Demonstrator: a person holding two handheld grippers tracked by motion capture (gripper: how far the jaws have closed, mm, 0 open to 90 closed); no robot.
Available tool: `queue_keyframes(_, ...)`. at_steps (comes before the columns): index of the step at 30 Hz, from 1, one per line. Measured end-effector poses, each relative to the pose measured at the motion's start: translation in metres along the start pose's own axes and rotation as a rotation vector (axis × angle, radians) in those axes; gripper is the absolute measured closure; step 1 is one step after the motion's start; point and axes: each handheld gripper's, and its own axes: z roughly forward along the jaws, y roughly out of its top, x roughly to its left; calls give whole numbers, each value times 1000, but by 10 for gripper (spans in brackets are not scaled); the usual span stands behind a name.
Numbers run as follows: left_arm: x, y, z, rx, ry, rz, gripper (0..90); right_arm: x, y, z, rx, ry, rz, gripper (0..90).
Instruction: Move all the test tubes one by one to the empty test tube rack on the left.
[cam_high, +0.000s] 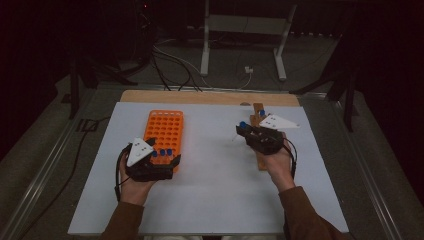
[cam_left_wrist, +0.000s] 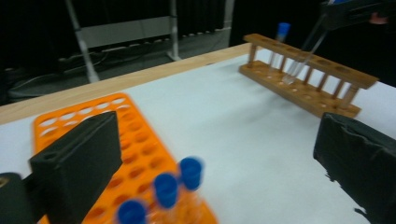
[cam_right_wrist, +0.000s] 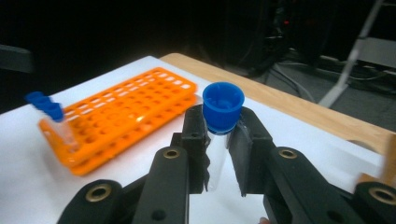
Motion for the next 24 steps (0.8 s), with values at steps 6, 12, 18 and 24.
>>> queue_keyframes(6,-14,6,17,23,-37,31,59,18,1,10,19,58,4,760)
queue_keyframes(12,-23,7,31,48,-50,52,78,35,4,18,35,100,3,760)
queue_keyframes(18,-32,9,40,47,-61,75,191,52,7,27,42,139,-8,760)
queue_keyframes(24,-39,12,47,46,-71,105,355,67,11,33,46,171,-17,760)
